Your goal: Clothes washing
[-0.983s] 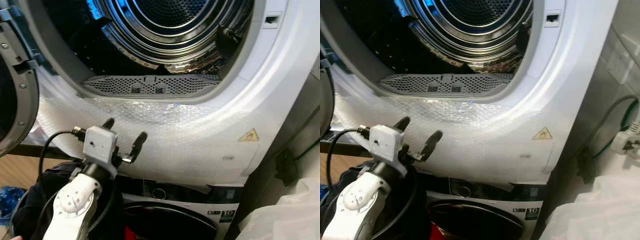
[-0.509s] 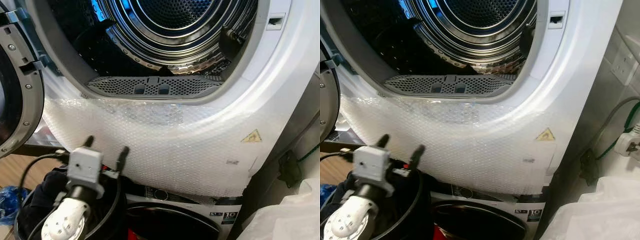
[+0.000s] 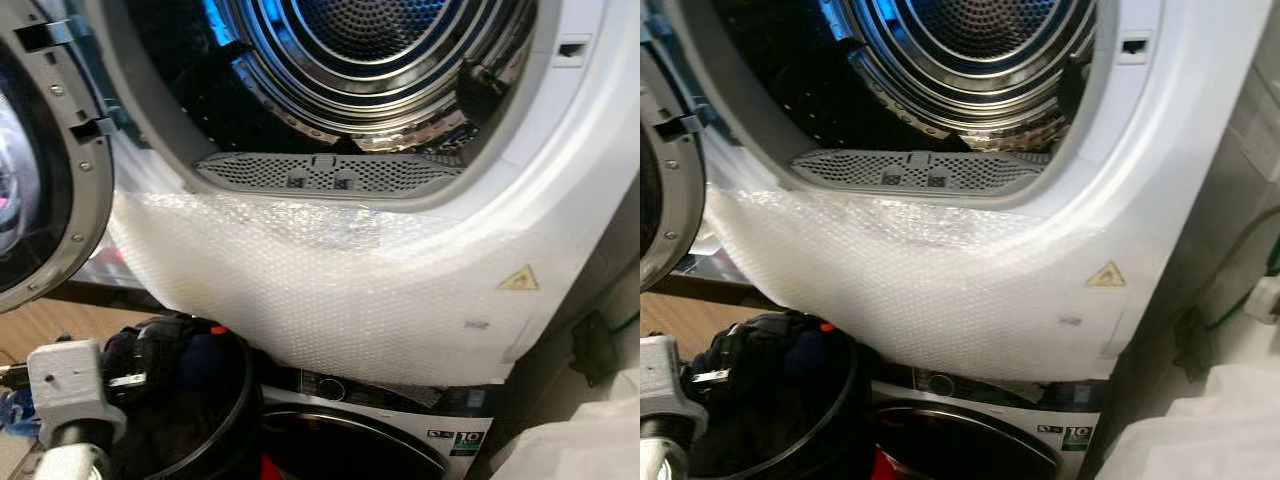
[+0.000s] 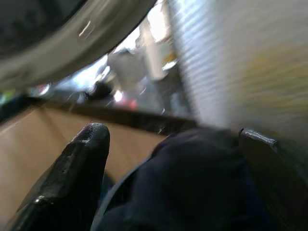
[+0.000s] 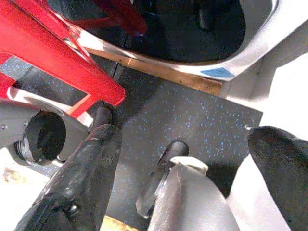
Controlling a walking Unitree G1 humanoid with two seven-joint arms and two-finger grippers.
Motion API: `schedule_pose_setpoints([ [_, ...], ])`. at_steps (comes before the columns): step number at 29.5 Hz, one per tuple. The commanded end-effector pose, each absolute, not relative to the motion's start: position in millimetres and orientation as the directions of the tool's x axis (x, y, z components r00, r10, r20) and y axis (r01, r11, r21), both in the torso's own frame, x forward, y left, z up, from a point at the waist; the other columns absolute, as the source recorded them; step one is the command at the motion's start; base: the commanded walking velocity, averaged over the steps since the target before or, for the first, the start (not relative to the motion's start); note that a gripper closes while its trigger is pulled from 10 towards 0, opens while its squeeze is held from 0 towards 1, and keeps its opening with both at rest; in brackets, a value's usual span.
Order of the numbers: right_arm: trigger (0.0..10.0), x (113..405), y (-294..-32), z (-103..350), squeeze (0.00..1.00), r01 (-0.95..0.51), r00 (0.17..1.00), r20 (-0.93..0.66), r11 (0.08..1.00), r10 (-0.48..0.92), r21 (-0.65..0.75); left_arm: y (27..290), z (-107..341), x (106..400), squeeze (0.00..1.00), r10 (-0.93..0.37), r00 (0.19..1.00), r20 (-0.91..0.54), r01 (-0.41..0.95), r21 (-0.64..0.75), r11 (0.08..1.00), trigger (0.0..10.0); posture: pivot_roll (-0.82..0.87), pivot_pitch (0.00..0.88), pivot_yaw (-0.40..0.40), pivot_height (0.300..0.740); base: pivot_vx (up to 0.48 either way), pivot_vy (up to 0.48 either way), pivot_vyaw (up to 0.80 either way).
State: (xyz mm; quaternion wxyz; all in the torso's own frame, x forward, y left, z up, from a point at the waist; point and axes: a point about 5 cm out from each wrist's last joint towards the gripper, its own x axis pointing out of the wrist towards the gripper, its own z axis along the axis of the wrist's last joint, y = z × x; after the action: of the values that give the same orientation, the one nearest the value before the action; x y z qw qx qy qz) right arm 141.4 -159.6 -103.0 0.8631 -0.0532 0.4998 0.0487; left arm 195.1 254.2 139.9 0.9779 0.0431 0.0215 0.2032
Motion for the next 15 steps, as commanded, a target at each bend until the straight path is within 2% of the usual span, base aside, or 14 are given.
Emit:
schedule_pose_setpoints([
  [1, 10.0, 141.8, -155.4, -103.2, 0.00, -0.156, 0.489, -0.871, 0.987, 0.045, -0.037, 265.1, 134.2, 196.0, 0.93, 0.430, 0.900, -0.073, -0.430, 0.025, 0.903, 10.0, 0.23, 0.000, 0.071, 0.740, 0.000, 0.000, 0.00],
  [2, 10.0, 143.2, -155.5, -102.7, 0.00, -0.157, 0.492, -0.869, 0.987, 0.046, -0.037, 269.2, 129.7, 197.7, 1.00, 0.428, 0.897, -0.111, -0.429, 0.015, 0.903, 10.0, 0.23, 0.000, 0.069, 0.740, 0.000, 0.000, 0.00],
  [4, 10.0, 145.9, -156.0, -101.7, 0.00, -0.165, 0.497, -0.866, 0.985, 0.047, -0.041, 275.1, 116.8, 202.7, 1.00, 0.368, 0.904, -0.218, -0.366, 0.049, 0.929, 10.0, 0.22, 0.000, 0.065, 0.740, 0.000, 0.000, 0.00],
  [5, 10.0, 147.1, -156.4, -101.3, 0.00, -0.167, 0.499, -0.865, 0.985, 0.047, -0.043, 280.4, 116.2, 206.7, 1.00, 0.350, 0.914, -0.206, -0.325, 0.144, 0.935, 10.0, 0.22, 0.000, 0.059, 0.740, 0.000, 0.000, 0.00],
  [6, 10.0, 147.4, -156.4, -101.2, 0.00, -0.167, 0.500, -0.865, 0.985, 0.047, -0.043, 282.1, 116.9, 208.0, 1.00, 0.345, 0.918, -0.194, -0.316, 0.167, 0.934, 10.0, 0.22, 0.000, 0.059, 0.740, 0.000, 0.000, 0.00],
  [10, 10.0, 149.4, -158.0, -100.4, 0.00, -0.164, 0.504, -0.863, 0.985, 0.045, -0.044, 291.9, 118.8, 216.4, 1.00, 0.379, 0.908, -0.179, -0.382, 0.018, 0.924, 10.0, 0.22, 0.000, 0.048, 0.740, 0.000, 0.000, 0.00],
  [12, 10.0, 150.9, -159.8, -99.8, 0.00, -0.171, 0.505, -0.862, 0.984, 0.043, -0.051, 283.5, 116.9, 234.2, 1.00, 0.192, 0.956, -0.223, -0.206, -0.042, 0.978, 10.0, 0.23, 0.000, 0.034, 0.740, 0.000, 0.000, 0.00],
  [15, 10.0, 152.3, -160.7, -99.2, 0.00, -0.172, 0.507, -0.861, 0.984, 0.042, -0.053, 288.2, 120.9, 244.4, 1.00, 0.175, 0.963, -0.206, -0.183, -0.020, 0.983, 10.0, 0.22, 0.000, 0.030, 0.740, 0.000, 0.000, 0.00],
])
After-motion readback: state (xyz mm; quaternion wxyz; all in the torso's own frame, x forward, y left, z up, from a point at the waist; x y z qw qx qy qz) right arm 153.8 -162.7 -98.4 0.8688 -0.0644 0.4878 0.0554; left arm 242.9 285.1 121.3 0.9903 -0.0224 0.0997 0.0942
